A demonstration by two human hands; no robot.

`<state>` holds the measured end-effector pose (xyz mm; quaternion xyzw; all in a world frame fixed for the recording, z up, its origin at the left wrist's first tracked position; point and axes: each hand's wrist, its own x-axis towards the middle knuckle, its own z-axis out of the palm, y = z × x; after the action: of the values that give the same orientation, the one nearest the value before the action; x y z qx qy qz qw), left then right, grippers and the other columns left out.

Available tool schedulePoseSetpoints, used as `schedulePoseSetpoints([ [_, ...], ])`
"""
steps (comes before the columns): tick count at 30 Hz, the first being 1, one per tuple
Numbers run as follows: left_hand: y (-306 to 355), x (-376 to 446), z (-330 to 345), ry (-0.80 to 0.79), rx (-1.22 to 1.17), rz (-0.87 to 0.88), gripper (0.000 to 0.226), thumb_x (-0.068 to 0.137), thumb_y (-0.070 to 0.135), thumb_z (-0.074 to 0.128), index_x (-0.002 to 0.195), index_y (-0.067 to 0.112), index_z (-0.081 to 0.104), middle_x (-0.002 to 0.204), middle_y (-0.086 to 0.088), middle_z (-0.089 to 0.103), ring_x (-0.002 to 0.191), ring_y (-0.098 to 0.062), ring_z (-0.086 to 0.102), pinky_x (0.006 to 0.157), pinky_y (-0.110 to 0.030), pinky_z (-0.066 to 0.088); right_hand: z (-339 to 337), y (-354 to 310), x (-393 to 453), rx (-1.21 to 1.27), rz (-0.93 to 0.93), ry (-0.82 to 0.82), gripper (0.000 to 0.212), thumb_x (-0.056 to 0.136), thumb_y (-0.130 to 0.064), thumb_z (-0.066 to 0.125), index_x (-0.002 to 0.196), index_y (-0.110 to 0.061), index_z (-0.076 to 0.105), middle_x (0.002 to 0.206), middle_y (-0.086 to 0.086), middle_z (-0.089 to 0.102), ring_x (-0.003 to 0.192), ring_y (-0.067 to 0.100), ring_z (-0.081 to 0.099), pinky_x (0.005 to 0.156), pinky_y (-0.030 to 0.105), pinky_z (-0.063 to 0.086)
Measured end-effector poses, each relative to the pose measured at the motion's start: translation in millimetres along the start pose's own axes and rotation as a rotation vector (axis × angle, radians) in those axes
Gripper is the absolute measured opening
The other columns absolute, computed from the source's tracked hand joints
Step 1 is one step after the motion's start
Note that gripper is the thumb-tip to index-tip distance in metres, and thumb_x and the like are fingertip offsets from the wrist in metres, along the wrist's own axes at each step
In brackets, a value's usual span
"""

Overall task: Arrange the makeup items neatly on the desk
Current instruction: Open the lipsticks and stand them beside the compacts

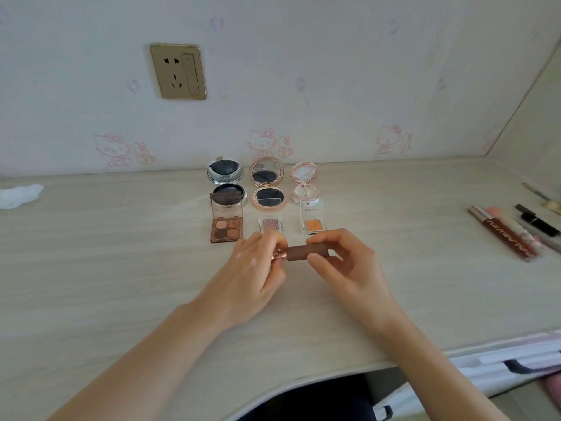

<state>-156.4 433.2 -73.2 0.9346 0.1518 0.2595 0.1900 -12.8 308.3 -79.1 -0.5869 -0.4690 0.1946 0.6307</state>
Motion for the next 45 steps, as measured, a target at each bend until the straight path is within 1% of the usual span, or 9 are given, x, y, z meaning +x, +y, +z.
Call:
schedulePoseSetpoints([
  [4,4.1,-0.7,5.9,-0.057,-0.116,0.012,0.006,0.097,0.018,0.045,0.101,0.022,0.044,0.084,0.016,0.041,0.078,-0.006,0.040,0.069,-0.017,0.030,-2.1,-4.4,2.0,0.198,-0.031,-0.014,0.018,0.093,0.003,0.053,0.111,0.001,0.055,0.094,0.014,0.073,0.097,0.029,0.068,0.084,0.035,0.054],
  [10,7.5,4.1,12.7,-0.008,-0.268,-0.060,0.011,0.093,0.028,0.056,0.102,0.031,0.050,0.085,0.015,0.053,0.077,-0.009,0.050,0.064,-0.018,0.038,-13.1,-5.6,8.7,0.385,0.064,0.138,0.022,0.095,-0.001,0.050,0.116,-0.005,0.053,0.097,0.022,0.070,0.103,0.032,0.066,0.086,0.045,0.055],
  [16,19.5,16.7,18.4,0.076,-0.391,-0.149,0.016,0.084,0.022,0.071,0.095,0.022,0.060,0.083,0.017,0.066,0.077,-0.007,0.064,0.073,-0.025,0.051,-37.9,-12.1,16.3,0.532,0.153,0.253,0.016,0.093,-0.009,0.057,0.109,-0.007,0.056,0.096,0.018,0.071,0.092,0.029,0.070,0.078,0.035,0.056],
  [20,33.5,31.2,24.5,0.074,-0.568,-0.258,0.014,0.082,0.017,0.072,0.089,0.020,0.060,0.083,0.007,0.071,0.073,-0.012,0.070,0.073,-0.032,0.056,-60.1,-13.2,20.2,0.460,0.196,0.246,0.005,0.093,-0.012,0.058,0.098,-0.013,0.058,0.097,0.015,0.072,0.096,0.026,0.069,0.079,0.035,0.056],
  [24,50.0,53.7,33.3,0.052,-0.674,-0.331,0.011,0.083,0.013,0.068,0.089,0.021,0.062,0.087,0.009,0.072,0.079,-0.011,0.071,0.075,-0.024,0.055,-81.1,-14.2,23.7,0.380,0.233,0.257,0.011,0.091,-0.015,0.061,0.102,-0.015,0.060,0.088,0.012,0.071,0.090,0.021,0.069,0.079,0.037,0.057],
  [29,68.7,91.0,43.7,0.061,-0.823,-0.426,0.019,0.090,0.002,0.048,0.096,0.011,0.063,0.081,-0.003,0.066,0.071,-0.016,0.069,0.068,-0.026,0.056,-103.7,-14.5,32.1,0.272,0.243,0.261,0.015,0.093,-0.014,0.058,0.106,-0.019,0.063,0.082,0.008,0.067,0.084,0.018,0.067,0.078,0.038,0.058],
  [34,78.1,131.7,60.7,0.082,-0.801,-0.508,0.020,0.097,0.016,0.041,0.099,0.011,0.059,0.068,0.003,0.052,0.056,-0.009,0.049,0.064,-0.029,0.048,-123.3,-9.0,50.7,0.179,0.269,0.284,0.017,0.093,-0.015,0.058,0.106,-0.024,0.064,0.082,0.003,0.069,0.083,0.014,0.067,0.073,0.030,0.056],
  [38,78.5,162.5,68.8,0.107,-0.872,-0.513,0.012,0.096,0.020,0.051,0.103,0.011,0.046,0.068,0.001,0.058,0.052,-0.008,0.052,0.063,-0.028,0.049,-136.7,-1.0,74.0,0.091,0.272,0.316,0.018,0.091,-0.016,0.059,0.107,-0.024,0.063,0.082,0.005,0.071,0.080,0.011,0.068,0.069,0.027,0.054],
  [45,64.0,218.4,78.1,0.118,-0.765,-0.492,0.007,0.096,0.017,0.052,0.099,0.011,0.052,0.088,-0.003,0.070,0.076,-0.016,0.069,0.077,-0.038,0.053,-156.8,18.1,124.0,-0.002,0.296,0.363,0.012,0.088,-0.014,0.065,0.096,-0.020,0.061,0.095,0.009,0.072,0.086,0.018,0.071,0.074,0.028,0.058],
])
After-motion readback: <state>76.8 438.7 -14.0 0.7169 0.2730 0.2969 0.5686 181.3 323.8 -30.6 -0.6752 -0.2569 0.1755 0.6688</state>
